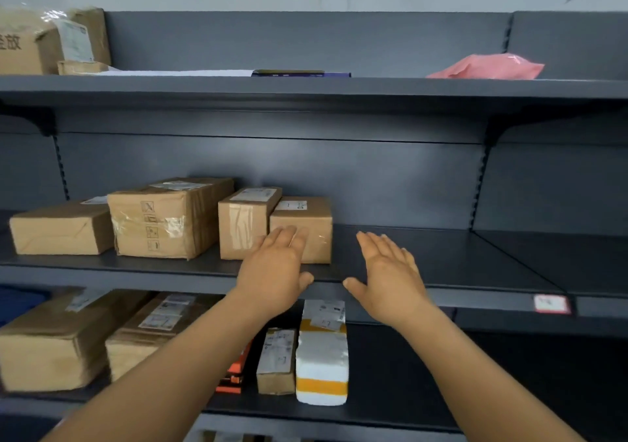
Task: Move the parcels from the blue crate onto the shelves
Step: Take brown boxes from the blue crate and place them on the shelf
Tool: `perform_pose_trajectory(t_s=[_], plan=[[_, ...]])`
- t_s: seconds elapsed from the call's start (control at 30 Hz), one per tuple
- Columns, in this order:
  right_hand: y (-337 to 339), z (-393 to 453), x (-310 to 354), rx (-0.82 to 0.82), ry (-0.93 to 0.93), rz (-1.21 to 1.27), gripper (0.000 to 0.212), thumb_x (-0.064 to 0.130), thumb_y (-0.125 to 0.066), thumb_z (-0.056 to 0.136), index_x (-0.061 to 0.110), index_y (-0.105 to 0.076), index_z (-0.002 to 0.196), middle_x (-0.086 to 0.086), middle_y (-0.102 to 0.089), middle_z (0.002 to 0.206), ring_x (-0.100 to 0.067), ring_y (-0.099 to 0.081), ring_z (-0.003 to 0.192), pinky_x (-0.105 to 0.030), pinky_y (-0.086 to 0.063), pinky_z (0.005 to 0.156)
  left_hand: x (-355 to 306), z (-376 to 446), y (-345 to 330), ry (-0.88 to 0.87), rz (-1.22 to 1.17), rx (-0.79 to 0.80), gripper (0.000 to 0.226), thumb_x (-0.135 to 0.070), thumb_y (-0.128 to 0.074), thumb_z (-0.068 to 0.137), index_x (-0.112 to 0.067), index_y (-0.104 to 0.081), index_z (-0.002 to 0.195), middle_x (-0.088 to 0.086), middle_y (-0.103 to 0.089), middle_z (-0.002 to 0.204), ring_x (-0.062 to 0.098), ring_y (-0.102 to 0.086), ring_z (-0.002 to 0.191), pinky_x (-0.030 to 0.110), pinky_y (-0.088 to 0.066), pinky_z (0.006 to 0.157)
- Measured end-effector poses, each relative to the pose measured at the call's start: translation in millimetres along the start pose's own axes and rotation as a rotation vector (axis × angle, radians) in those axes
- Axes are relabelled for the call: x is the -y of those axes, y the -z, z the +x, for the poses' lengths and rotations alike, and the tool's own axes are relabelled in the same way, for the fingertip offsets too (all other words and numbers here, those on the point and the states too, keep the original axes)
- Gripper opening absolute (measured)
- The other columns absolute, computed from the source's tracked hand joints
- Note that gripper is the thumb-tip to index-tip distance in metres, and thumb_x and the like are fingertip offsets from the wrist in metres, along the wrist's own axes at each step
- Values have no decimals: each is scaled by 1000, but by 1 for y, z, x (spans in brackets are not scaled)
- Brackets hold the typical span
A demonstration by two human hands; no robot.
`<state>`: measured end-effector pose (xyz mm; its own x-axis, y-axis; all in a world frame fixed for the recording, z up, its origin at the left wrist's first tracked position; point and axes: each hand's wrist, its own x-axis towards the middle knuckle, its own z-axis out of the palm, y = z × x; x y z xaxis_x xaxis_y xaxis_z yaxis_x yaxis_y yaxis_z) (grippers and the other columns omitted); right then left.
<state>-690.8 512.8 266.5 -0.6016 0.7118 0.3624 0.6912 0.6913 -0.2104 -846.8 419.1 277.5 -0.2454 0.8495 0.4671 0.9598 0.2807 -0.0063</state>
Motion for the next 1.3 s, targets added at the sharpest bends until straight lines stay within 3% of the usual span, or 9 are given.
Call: perform_pose_trajectory(t_s=[0.23,0.57,0.87,1.3], plan=[[5,-92,-51,49,-42,8,80,46,-49,96,20,-1,155,2,-4,162,-17,1,149,-36,0,121,-81,-65,-15,-28,-59,95,76,-44,-52,94,-21,-11,153,-1,-17,159,18,-12,146,34,-12,117],[-1,-222,-90,102,-261,5,82,44,-52,94,20,-2,155,3,-3,162,-16,3,149,-36,1,120,-160,-142,-33,-181,-117,255,78,-46,-49,95,-23,-4,154,-2,-9,161,17,-9,147,33,-10,118],[1,-365,-66,107,-524,-35,84,47,-55,92,18,-7,155,2,-9,162,-18,-2,149,-37,-5,121,-202,-246,-29,-382,-260,350,77,-45,-49,95,-21,-5,154,-1,-13,160,17,-12,147,34,-11,119],[34,-571,-31,114,-909,-153,83,46,-51,94,18,-2,155,2,-4,162,-18,2,149,-37,-2,119,-289,-376,-2,-780,-411,436,78,-45,-50,95,-18,-7,154,-1,-15,160,15,-12,147,33,-15,117]])
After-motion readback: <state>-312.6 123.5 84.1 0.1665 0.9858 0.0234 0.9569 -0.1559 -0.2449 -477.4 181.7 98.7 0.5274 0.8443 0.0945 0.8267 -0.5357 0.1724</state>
